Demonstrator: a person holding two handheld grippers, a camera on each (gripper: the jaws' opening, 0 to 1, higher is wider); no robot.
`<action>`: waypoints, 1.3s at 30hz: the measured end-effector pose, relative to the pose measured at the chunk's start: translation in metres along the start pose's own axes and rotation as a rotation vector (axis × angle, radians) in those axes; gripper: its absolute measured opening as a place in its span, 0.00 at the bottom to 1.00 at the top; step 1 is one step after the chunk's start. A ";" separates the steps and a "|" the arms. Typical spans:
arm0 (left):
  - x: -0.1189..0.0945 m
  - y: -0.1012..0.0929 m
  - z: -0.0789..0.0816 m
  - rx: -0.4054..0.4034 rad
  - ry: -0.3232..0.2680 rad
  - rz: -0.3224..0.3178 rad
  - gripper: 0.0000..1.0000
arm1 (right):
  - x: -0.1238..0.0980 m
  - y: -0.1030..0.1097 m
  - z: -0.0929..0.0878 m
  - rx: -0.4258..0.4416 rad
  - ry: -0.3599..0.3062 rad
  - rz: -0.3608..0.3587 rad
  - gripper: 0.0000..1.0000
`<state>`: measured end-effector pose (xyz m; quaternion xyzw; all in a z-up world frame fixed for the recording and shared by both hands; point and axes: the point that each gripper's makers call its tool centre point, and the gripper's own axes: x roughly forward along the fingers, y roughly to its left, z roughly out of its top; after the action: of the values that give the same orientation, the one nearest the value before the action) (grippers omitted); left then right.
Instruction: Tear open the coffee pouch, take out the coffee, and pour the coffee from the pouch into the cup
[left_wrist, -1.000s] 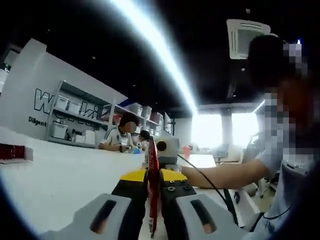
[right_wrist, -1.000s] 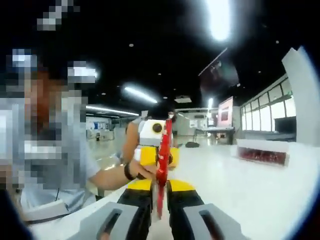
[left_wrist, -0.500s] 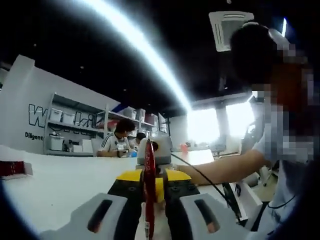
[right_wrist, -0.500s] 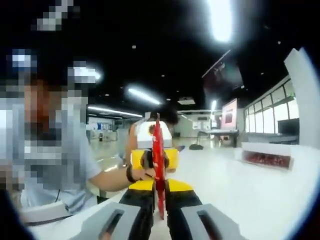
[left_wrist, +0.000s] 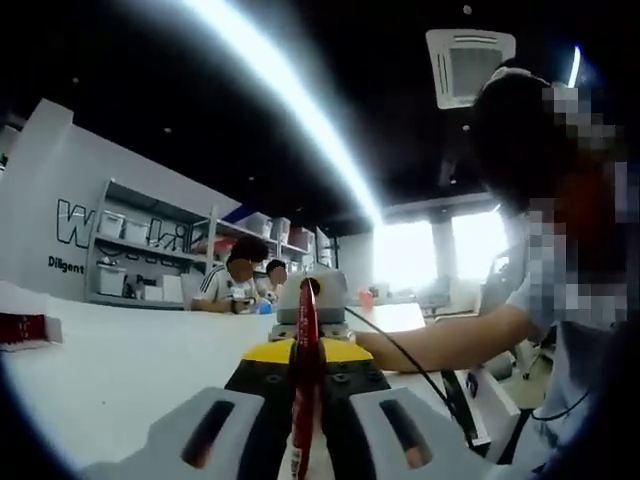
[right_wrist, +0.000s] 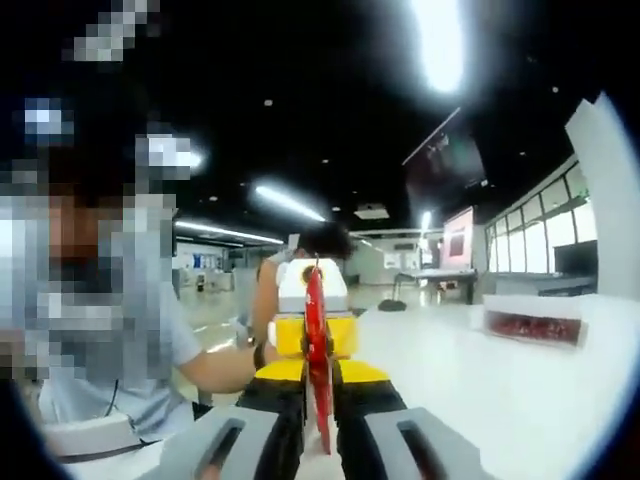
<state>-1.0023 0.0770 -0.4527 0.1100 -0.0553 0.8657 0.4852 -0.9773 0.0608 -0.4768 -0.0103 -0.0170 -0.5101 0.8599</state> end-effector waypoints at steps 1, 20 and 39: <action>0.000 0.000 -0.001 -0.002 0.006 0.001 0.11 | 0.001 0.001 -0.001 -0.006 0.004 0.005 0.08; -0.002 -0.002 0.002 -0.020 -0.016 -0.006 0.11 | 0.008 0.005 -0.015 0.003 0.063 0.030 0.08; -0.004 -0.002 -0.001 0.046 0.007 0.013 0.11 | 0.008 0.006 -0.005 0.054 -0.044 0.017 0.09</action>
<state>-0.9987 0.0750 -0.4550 0.1176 -0.0344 0.8703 0.4771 -0.9682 0.0560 -0.4810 0.0014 -0.0498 -0.5017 0.8636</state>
